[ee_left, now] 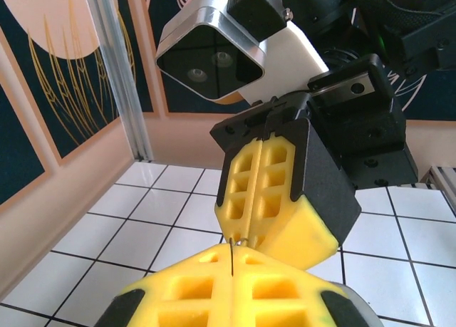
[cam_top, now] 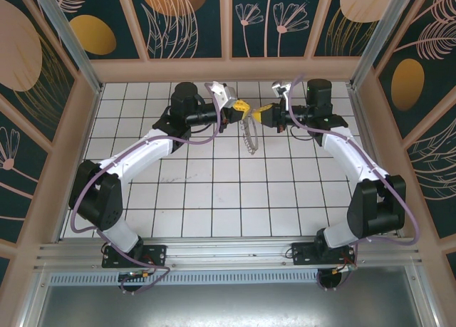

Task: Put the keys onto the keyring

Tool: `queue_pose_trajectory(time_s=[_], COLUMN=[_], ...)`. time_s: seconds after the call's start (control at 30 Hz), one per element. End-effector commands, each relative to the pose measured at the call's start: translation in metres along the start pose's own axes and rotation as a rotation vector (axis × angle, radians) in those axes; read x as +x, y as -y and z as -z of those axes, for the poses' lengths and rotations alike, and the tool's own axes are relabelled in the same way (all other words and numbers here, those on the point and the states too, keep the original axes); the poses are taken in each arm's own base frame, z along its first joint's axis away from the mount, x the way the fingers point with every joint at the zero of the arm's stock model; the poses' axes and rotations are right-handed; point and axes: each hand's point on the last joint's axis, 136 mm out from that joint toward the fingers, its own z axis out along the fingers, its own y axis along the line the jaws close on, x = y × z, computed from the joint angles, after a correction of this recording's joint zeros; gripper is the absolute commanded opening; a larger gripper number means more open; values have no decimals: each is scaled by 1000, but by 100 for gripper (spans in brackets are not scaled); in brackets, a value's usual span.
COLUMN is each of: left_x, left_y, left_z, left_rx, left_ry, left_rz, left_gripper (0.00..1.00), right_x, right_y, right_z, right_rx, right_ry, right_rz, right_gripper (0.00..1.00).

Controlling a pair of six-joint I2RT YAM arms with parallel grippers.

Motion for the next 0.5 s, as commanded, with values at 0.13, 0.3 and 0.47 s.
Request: queue_pose_trajectory(time_s=[0.13,0.3,0.47], left_x=[-26,-27,-31], left_y=[10,6,3], left_z=[1,1,0], left_rx=[42,21,8], left_ry=[91,115,142], left_rz=[-35,-18,-3], left_gripper=[0,0,0], right_x=[6,-2,-11], right_y=[1,5,-4], right_z=[-8,14,43], right_rx=[-32,30,95], right_ry=[-27,30,121], right_rz=[-7,-21,-11], right_gripper=[0,31,33])
